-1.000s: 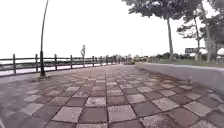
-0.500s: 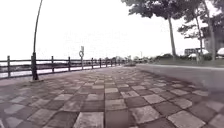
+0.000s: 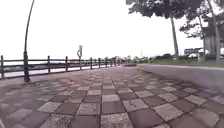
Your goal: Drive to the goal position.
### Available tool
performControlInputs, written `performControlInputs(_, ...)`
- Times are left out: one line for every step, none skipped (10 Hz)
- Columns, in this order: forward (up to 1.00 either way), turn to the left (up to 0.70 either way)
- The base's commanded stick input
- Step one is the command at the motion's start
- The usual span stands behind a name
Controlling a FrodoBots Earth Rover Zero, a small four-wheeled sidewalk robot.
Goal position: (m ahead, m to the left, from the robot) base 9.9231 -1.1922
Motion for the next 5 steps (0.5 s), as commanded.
performControlInputs(1.0,0.21)
performControlInputs(1.0,0.4)
performControlInputs(1.0,0.4)
performControlInputs(1.0,0.4)
performControlInputs(1.0,0.0)
